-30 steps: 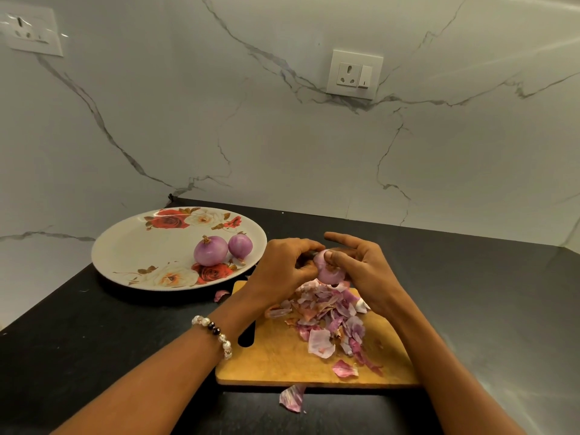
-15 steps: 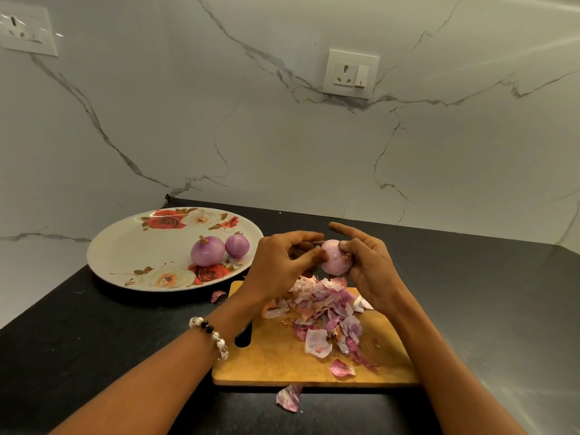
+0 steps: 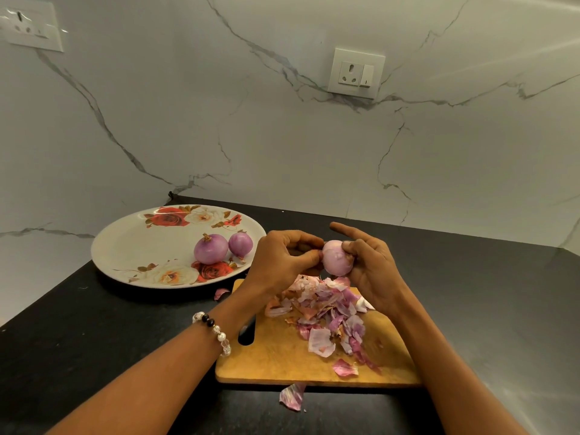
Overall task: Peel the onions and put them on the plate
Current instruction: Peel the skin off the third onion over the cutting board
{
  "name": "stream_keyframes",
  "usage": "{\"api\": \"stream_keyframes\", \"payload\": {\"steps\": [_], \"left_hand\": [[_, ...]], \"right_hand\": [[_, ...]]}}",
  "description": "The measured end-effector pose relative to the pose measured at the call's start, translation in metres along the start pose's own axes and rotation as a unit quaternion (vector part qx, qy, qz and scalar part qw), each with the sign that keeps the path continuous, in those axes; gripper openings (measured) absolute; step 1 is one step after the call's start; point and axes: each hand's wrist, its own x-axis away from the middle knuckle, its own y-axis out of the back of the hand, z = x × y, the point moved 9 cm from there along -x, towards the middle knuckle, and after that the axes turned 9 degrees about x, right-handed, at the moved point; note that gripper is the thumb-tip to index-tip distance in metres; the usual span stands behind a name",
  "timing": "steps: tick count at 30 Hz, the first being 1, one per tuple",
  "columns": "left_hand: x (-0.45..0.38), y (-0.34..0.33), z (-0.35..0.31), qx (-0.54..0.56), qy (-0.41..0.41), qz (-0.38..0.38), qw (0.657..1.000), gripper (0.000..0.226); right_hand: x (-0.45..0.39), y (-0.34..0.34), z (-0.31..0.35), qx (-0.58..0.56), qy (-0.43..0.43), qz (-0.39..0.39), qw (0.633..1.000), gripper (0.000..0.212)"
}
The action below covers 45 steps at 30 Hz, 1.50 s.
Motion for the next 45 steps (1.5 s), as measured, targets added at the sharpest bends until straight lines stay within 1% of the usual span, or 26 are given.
{"api": "stream_keyframes", "payload": {"steps": [5, 8, 11, 14, 16, 18, 20, 21, 23, 28, 31, 36, 39, 41, 43, 45], "left_hand": [[0.0, 0.0, 0.004, 0.023, 0.023, 0.026, 0.999, 0.024], [0.0, 0.001, 0.004, 0.007, 0.019, 0.026, 0.999, 0.026], [0.0, 0.002, 0.0, -0.026, -0.008, 0.013, 1.0, 0.026], [0.002, 0.002, -0.007, -0.101, -0.059, -0.009, 0.993, 0.026], [0.002, 0.002, -0.01, -0.125, -0.083, -0.024, 0.988, 0.025], [0.002, 0.004, -0.01, -0.122, -0.088, -0.04, 0.988, 0.023], [0.001, 0.005, -0.011, -0.106, -0.085, -0.049, 0.989, 0.022], [0.001, 0.005, -0.011, -0.098, -0.084, -0.049, 0.99, 0.021], [0.002, 0.004, -0.012, -0.078, -0.081, -0.046, 0.993, 0.022], [0.0, 0.003, -0.011, -0.027, -0.057, -0.019, 0.998, 0.025], [0.0, 0.003, -0.013, -0.019, -0.055, -0.011, 0.998, 0.028], [0.001, -0.001, -0.013, -0.069, -0.079, -0.01, 0.994, 0.02], [0.003, -0.007, -0.01, -0.091, -0.074, 0.009, 0.993, 0.032], [0.002, -0.008, -0.006, -0.09, -0.058, 0.017, 0.994, 0.034], [0.002, -0.007, -0.003, -0.092, -0.043, 0.024, 0.995, 0.03], [0.002, -0.005, -0.003, -0.106, -0.039, 0.022, 0.993, 0.022]], "right_hand": [[0.001, -0.003, 0.001, 0.021, -0.002, 0.018, 1.0, 0.037], [0.002, -0.005, -0.003, -0.01, -0.017, 0.024, 0.999, 0.037], [0.002, -0.007, -0.008, -0.049, -0.035, 0.034, 0.998, 0.036], [0.003, -0.012, -0.009, -0.079, -0.04, 0.051, 0.995, 0.033], [0.004, -0.017, -0.008, -0.115, -0.046, 0.058, 0.991, 0.035], [0.005, -0.02, -0.006, -0.145, -0.057, 0.058, 0.986, 0.034], [0.006, -0.02, -0.005, -0.172, -0.068, 0.052, 0.981, 0.041], [0.006, -0.019, -0.004, -0.179, -0.071, 0.048, 0.98, 0.04], [0.006, -0.018, -0.003, -0.192, -0.076, 0.039, 0.978, 0.035], [0.008, -0.01, -0.007, -0.216, -0.097, 0.016, 0.971, 0.033], [0.006, -0.001, -0.008, -0.195, -0.099, -0.011, 0.976, 0.031], [0.004, 0.002, -0.01, -0.155, -0.094, -0.026, 0.983, 0.03], [0.001, 0.002, -0.013, -0.133, -0.086, -0.028, 0.987, 0.031], [0.0, 0.001, -0.013, -0.099, -0.075, -0.023, 0.992, 0.03], [0.0, 0.001, -0.009, -0.051, -0.057, -0.015, 0.997, 0.029], [-0.001, 0.003, -0.007, -0.006, -0.04, -0.022, 0.999, 0.028]]}}
